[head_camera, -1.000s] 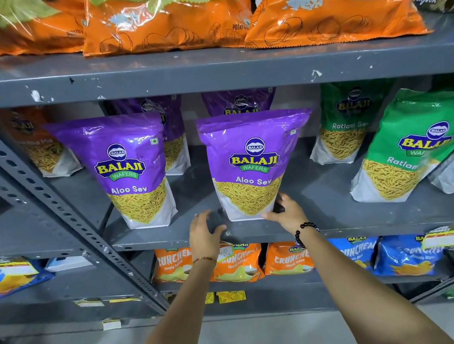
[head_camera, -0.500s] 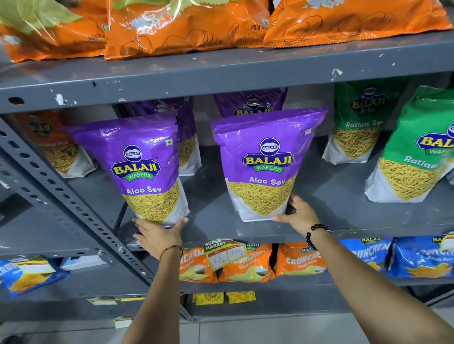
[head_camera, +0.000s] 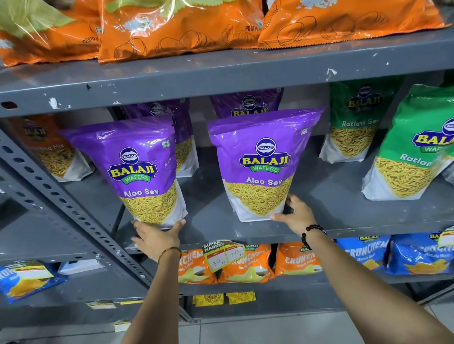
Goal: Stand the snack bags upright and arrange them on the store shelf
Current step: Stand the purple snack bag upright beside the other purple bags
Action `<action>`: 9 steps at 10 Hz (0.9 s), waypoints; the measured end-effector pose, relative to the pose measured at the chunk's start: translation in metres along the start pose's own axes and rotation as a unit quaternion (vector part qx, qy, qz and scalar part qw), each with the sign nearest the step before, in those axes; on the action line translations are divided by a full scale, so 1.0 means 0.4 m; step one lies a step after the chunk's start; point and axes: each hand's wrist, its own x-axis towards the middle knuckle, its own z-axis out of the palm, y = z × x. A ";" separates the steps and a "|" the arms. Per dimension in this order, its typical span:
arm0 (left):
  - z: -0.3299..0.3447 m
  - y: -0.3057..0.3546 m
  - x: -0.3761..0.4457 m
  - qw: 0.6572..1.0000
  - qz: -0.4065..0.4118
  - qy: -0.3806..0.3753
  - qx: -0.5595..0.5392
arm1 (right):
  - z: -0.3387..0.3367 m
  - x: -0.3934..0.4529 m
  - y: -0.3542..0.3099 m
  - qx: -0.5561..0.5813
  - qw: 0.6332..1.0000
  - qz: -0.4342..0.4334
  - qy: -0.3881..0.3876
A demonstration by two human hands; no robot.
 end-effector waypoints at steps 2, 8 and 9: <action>0.001 -0.001 0.004 1.000 0.000 0.000 -0.004 | 0.005 -0.001 -0.005 -0.008 1.000 0.005 0.001; -0.010 -0.015 -0.015 1.000 -0.001 -0.001 -0.018 | 0.002 0.006 0.016 -0.023 1.000 0.002 0.002; 0.000 -0.030 -0.056 1.000 0.008 -0.003 0.011 | 0.006 -0.018 0.038 -0.098 0.995 -0.005 0.013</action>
